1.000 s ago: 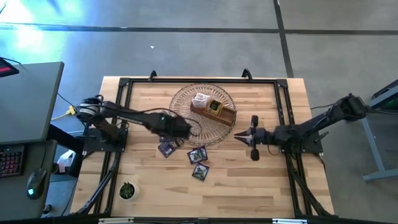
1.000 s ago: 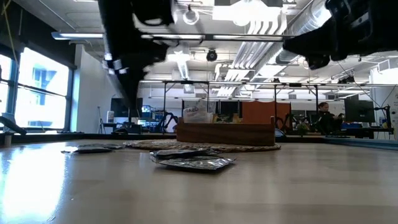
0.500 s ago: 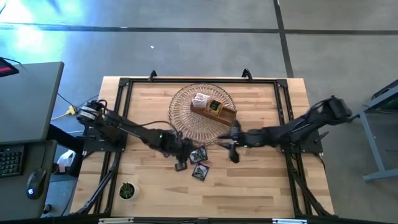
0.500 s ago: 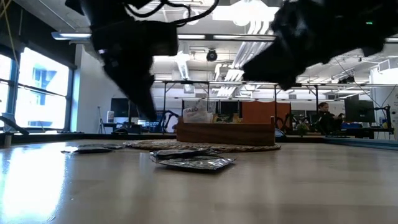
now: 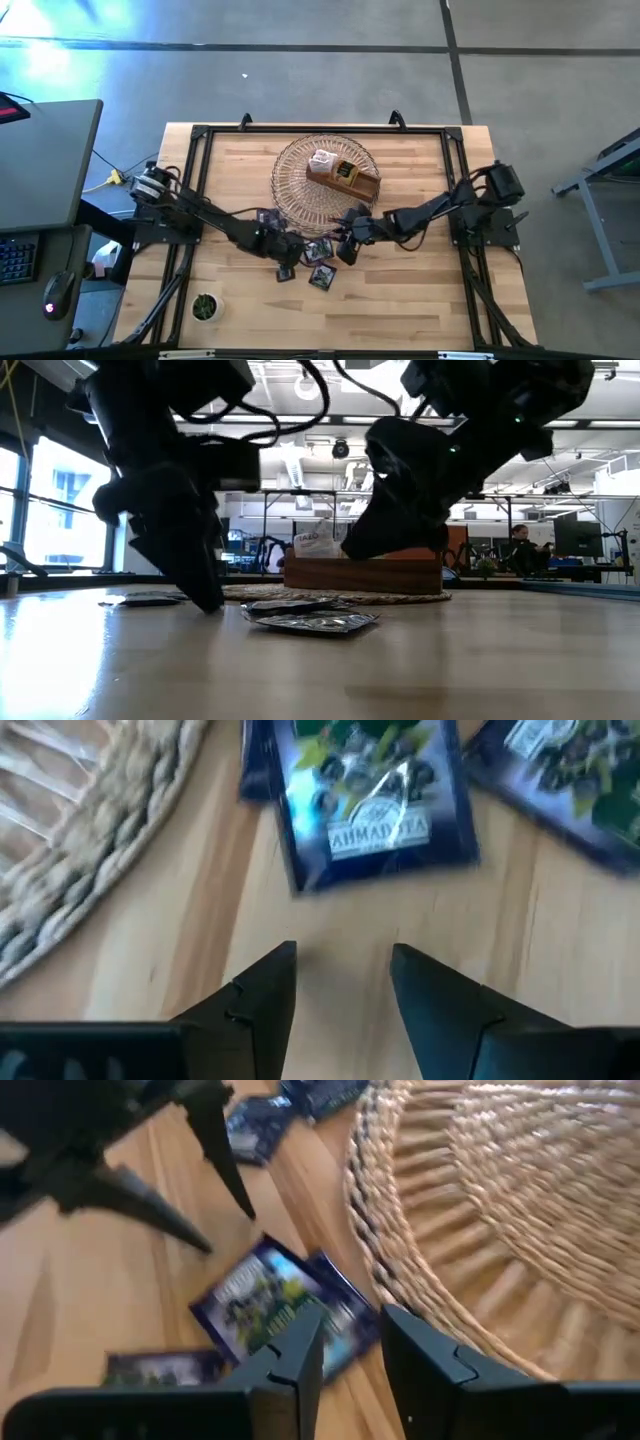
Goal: Pick & Place Tea
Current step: Put the purple tea bag into the right section of the wooden organizer
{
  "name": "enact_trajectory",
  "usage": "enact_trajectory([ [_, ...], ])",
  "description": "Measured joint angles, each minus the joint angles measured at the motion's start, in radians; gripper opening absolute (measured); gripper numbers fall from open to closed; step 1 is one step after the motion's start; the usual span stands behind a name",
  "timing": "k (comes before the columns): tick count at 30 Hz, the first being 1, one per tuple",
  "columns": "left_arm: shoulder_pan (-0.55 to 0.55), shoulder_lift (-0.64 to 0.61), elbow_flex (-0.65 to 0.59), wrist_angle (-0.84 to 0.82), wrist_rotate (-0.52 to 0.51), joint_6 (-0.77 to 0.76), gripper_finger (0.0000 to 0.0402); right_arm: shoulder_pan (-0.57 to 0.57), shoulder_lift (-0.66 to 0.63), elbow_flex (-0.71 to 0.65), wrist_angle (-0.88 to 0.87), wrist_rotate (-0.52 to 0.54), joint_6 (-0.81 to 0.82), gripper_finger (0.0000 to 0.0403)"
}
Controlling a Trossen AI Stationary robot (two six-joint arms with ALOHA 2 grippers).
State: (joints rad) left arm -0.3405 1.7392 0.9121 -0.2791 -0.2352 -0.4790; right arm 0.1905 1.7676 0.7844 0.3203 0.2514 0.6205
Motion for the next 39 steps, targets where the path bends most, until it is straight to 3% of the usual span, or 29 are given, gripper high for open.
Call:
enact_trajectory([
  [12,0.001,0.012,-0.011,0.069,-0.043,0.011,0.0166,-0.001,0.148,0.033,0.125,-0.047,0.112,0.0092],
  [18,0.001,0.017,-0.012,0.115,-0.076,0.011,0.0166,-0.001,0.214,0.049,0.235,-0.108,0.117,0.0092],
  [26,0.008,0.06,-0.01,0.179,-0.098,0.0,0.0166,-0.001,0.243,0.061,0.26,-0.103,0.111,0.0089],
  [36,0.013,0.085,-0.009,0.236,-0.09,0.001,0.0166,-0.001,0.235,0.058,0.282,-0.112,0.033,0.0009],
  [39,0.013,0.085,-0.009,0.238,-0.096,0.001,0.0166,-0.002,0.213,0.058,0.27,-0.125,0.002,0.001],
])
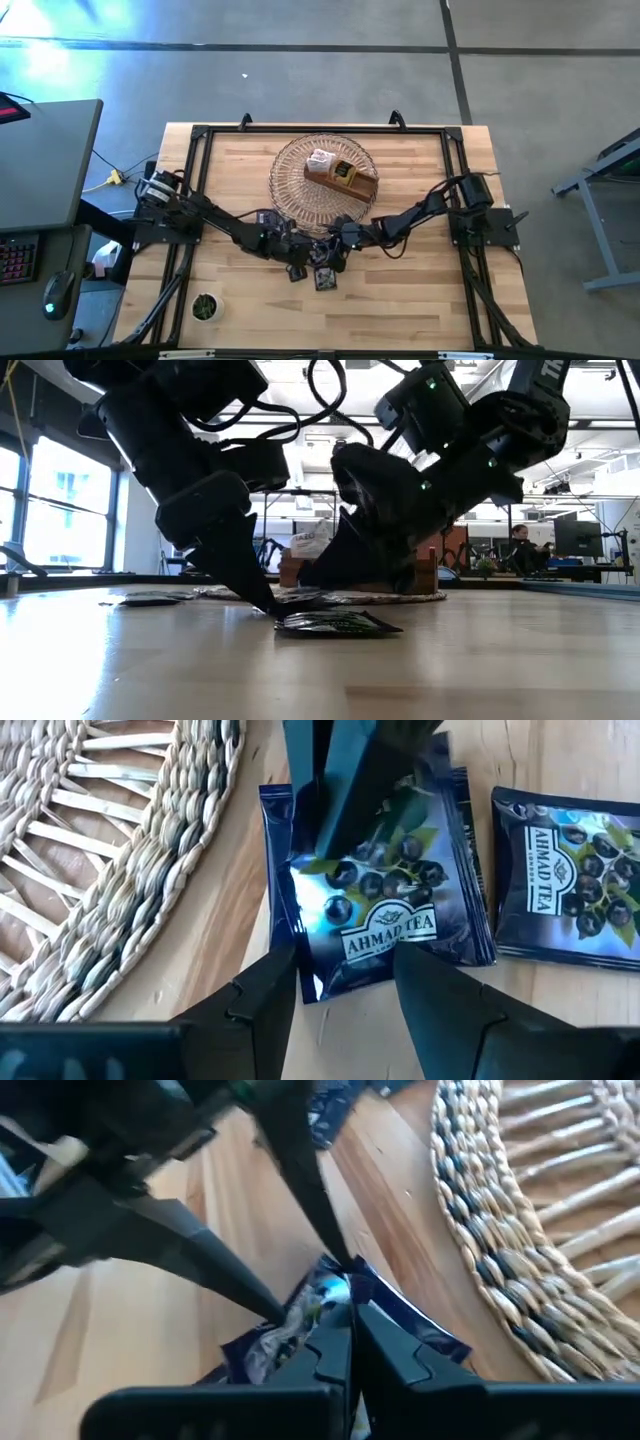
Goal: Pick & Place Tea
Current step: Put the purple tea bag into the right section of the wooden organizer
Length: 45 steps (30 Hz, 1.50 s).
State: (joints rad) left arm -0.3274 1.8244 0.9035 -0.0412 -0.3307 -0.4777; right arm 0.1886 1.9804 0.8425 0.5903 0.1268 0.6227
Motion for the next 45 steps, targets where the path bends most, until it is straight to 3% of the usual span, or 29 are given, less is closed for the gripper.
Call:
enact_trajectory([
  [4,0.0,0.001,0.0,0.002,-0.006,0.0,0.0166,0.001,-0.04,0.0,-0.012,0.017,-0.021,0.0021],
  [13,0.001,0.003,-0.002,0.005,-0.069,-0.001,0.0166,-0.001,-0.108,0.0,-0.14,0.094,-0.058,0.0005],
  [23,0.001,0.004,0.002,0.038,-0.061,-0.008,0.0166,-0.005,-0.111,0.0,-0.168,0.08,-0.057,0.0001],
  [28,0.0,-0.052,0.022,0.035,-0.079,-0.005,0.0166,-0.008,-0.111,0.0,-0.191,0.075,-0.063,0.0001],
  [36,-0.001,-0.122,0.021,-0.08,-0.115,-0.043,0.0166,-0.014,-0.13,0.0,-0.235,0.065,-0.116,0.0],
  [41,0.0,-0.131,0.021,-0.12,-0.141,-0.054,0.0166,-0.032,-0.283,0.0,-0.329,0.1,-0.238,0.0],
  [45,0.0,-0.131,0.021,-0.128,-0.151,-0.052,0.0166,-0.068,-0.461,0.0,-0.513,0.289,-0.435,0.0],
])
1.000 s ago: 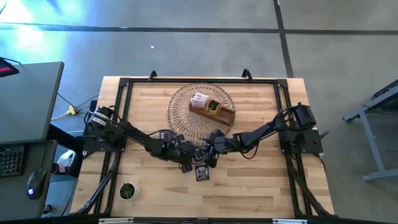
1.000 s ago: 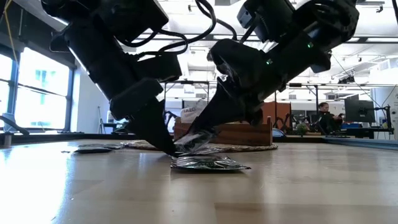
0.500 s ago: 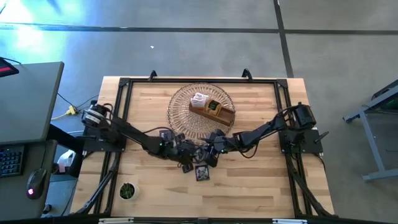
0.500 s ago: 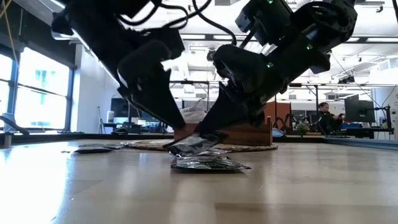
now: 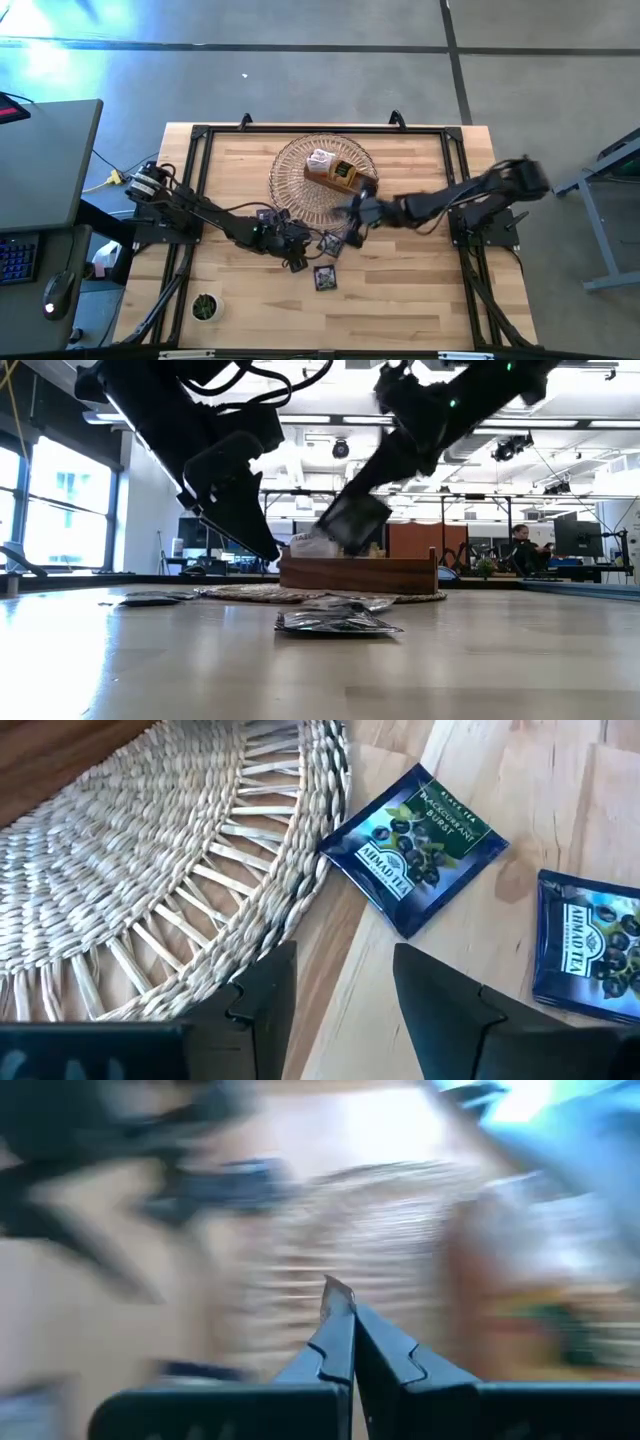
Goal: Pick & Place Tea
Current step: Put the purple tea bag into the right section of the wooden organizer
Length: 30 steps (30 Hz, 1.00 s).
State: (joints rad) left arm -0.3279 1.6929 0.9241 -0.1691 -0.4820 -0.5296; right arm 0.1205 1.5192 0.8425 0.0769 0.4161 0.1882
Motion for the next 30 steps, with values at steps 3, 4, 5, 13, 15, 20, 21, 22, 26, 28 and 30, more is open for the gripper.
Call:
enact_trajectory([
  [3,0.0,0.0,0.0,-0.002,0.0,0.001,0.0166,-0.046,-0.112,0.0,-0.111,0.17,-0.158,0.0],
  [4,0.0,-0.001,0.0,-0.007,0.0,0.001,0.0166,-0.066,-0.141,0.001,-0.144,0.189,-0.226,0.0],
  [5,0.0,-0.001,0.0,-0.009,-0.001,0.001,0.0166,-0.091,-0.164,0.001,-0.177,0.187,-0.288,0.0],
  [13,0.001,-0.001,0.0,-0.014,-0.034,0.001,0.0166,-0.31,-0.183,0.0,-0.296,-0.088,-0.354,0.0],
  [15,0.001,-0.001,0.0,-0.014,-0.034,0.001,0.0166,-0.347,-0.16,0.0,-0.302,-0.133,-0.37,0.0],
  [20,0.002,-0.001,0.0,-0.015,-0.075,0.001,0.0166,-0.394,-0.091,0.0,-0.312,-0.219,-0.418,0.0],
  [21,0.002,-0.001,0.0,-0.016,-0.078,0.001,0.0166,-0.399,-0.08,0.0,-0.32,-0.226,-0.428,0.0],
  [22,0.002,-0.001,0.0,-0.016,-0.078,0.001,0.0166,-0.404,-0.076,0.0,-0.326,-0.237,-0.431,0.0],
  [26,0.002,-0.001,0.0,-0.017,-0.083,0.001,0.0166,-0.421,-0.078,0.0,-0.335,-0.271,-0.408,0.0],
  [28,0.002,-0.001,0.0,-0.017,-0.083,0.001,0.0166,-0.423,-0.084,0.0,-0.339,-0.269,-0.406,0.0],
  [30,0.002,-0.001,0.0,-0.02,-0.084,0.001,0.0166,-0.425,-0.085,0.0,-0.348,-0.261,-0.42,0.0],
])
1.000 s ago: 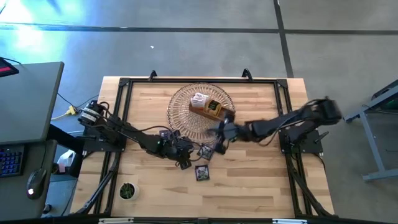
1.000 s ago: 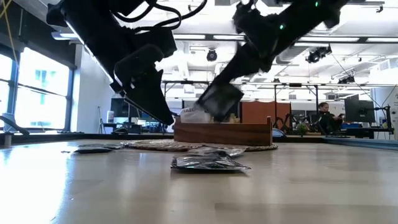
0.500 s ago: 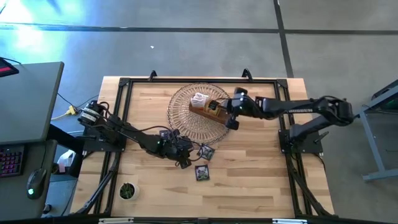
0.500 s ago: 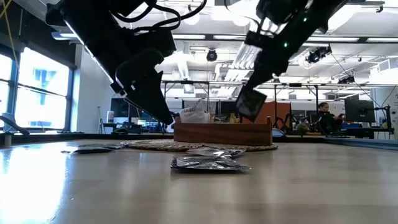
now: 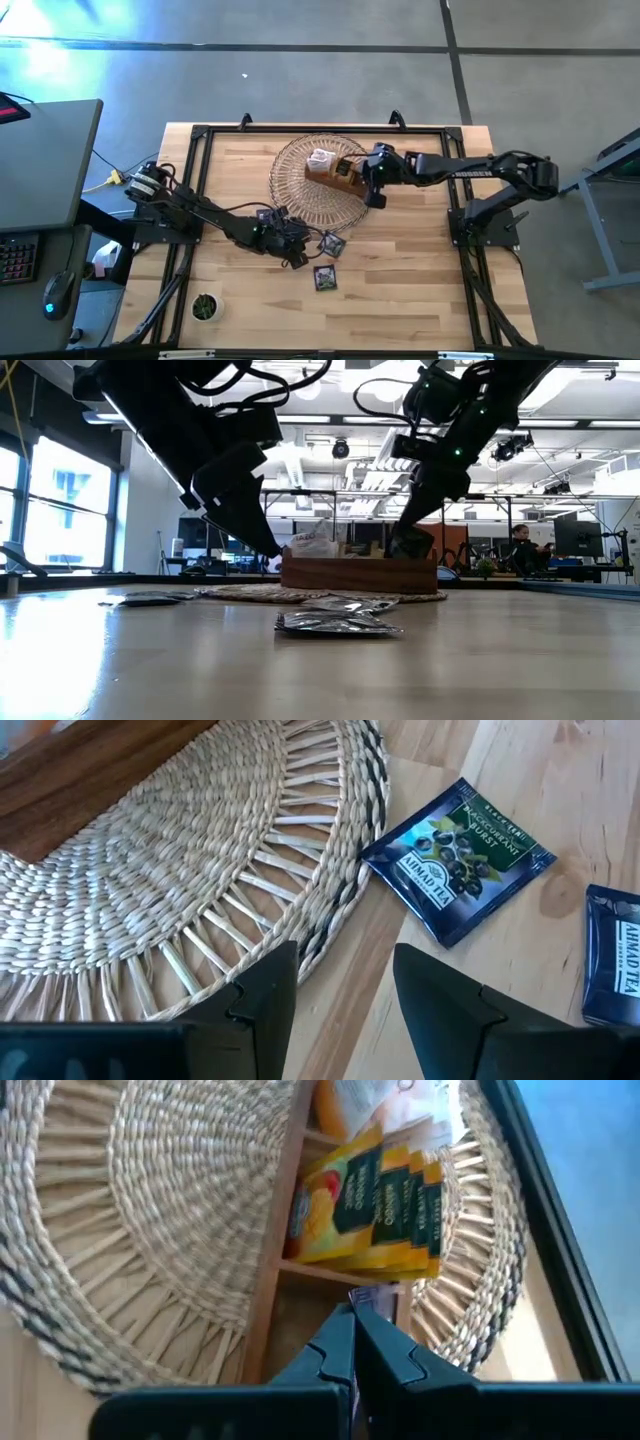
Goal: Pick & Place Tea
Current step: Put the purple tea bag into the right section of the wooden organizer
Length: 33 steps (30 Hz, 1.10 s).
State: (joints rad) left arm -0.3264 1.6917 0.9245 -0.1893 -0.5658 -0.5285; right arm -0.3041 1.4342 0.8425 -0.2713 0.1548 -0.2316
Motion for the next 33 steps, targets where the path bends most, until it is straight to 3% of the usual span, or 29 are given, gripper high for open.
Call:
enact_trajectory([
  [11,0.0,0.0,0.0,-0.001,-0.003,0.0,0.0166,-0.005,-0.016,0.006,-0.069,-0.109,-0.072,0.0],
  [16,0.0,0.0,0.0,-0.003,-0.022,0.0,0.0166,-0.006,-0.016,0.07,-0.121,-0.054,-0.092,0.0],
  [20,0.0,0.0,0.0,-0.004,-0.028,0.0,0.0166,-0.016,-0.016,0.145,-0.259,0.024,-0.109,0.0],
  [24,0.0,0.0,0.0,-0.004,-0.028,0.0,0.0166,-0.052,-0.016,0.207,-0.347,-0.029,-0.102,0.0],
  [33,0.0,0.0,0.0,-0.004,-0.029,0.0,0.0166,-0.153,-0.013,0.223,-0.36,-0.185,-0.083,0.0],
])
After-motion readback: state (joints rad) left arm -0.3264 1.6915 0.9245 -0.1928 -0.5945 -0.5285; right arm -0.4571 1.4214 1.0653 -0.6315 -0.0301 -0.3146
